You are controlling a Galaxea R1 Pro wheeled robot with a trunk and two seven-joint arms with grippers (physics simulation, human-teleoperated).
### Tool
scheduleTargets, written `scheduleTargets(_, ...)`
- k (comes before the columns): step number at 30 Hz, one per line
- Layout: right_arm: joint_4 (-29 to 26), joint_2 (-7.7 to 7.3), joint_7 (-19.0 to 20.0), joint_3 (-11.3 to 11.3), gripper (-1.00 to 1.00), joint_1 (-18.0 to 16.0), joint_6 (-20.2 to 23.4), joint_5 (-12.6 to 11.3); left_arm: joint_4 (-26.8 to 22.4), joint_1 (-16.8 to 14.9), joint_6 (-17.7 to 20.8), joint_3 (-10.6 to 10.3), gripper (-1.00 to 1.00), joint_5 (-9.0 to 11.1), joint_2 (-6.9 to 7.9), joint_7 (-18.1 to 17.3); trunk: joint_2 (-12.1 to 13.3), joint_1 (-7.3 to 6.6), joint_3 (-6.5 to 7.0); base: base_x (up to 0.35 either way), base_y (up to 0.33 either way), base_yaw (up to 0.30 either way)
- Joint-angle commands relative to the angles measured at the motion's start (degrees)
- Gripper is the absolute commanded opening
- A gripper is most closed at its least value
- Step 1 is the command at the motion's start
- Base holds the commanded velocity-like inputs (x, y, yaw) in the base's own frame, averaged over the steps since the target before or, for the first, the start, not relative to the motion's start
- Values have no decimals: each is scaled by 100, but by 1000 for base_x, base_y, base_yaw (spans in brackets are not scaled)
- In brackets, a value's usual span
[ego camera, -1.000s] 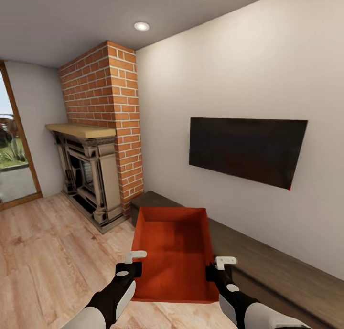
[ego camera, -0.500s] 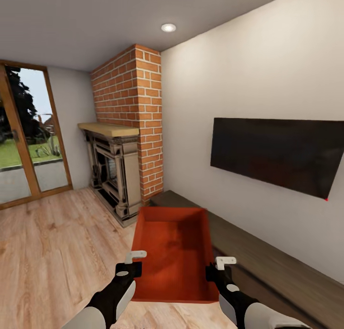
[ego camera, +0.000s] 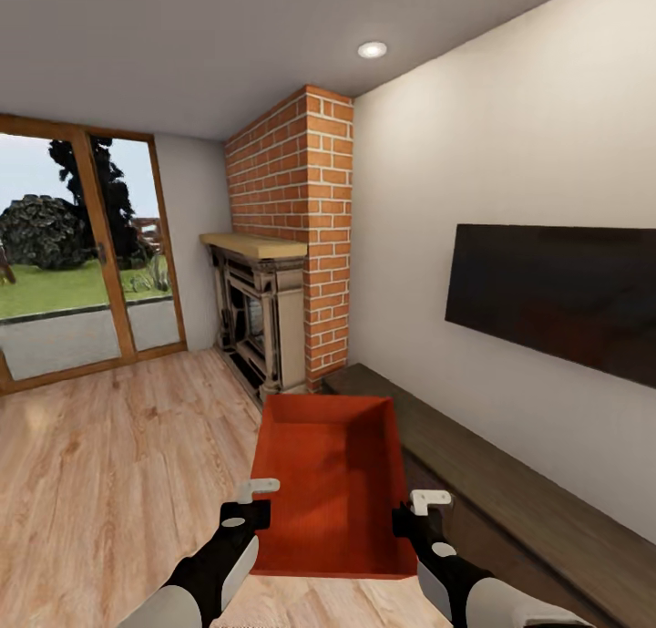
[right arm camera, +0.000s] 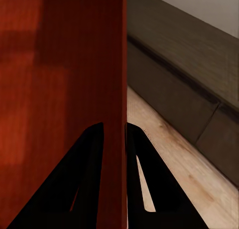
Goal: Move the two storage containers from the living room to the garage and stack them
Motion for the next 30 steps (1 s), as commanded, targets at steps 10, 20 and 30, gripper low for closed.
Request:
scheduleTargets(10,-13,-34,6,260,-100,3,-32,-29,-2,-8,41,110,-100,57,10,65,-367,200,-164,0,0,300)
scheduleTargets(20,-13,-43,22,260,-100,3,-33,-29,-2,-8,41,110,-100,57,6,65,-367,200,-164,0,0,300)
scheduleTargets(30,-13,-35,22,260,-100,3,-34,-27,-3,-8,41,110,-100,57,8,65,-367,200,-164,0,0,300)
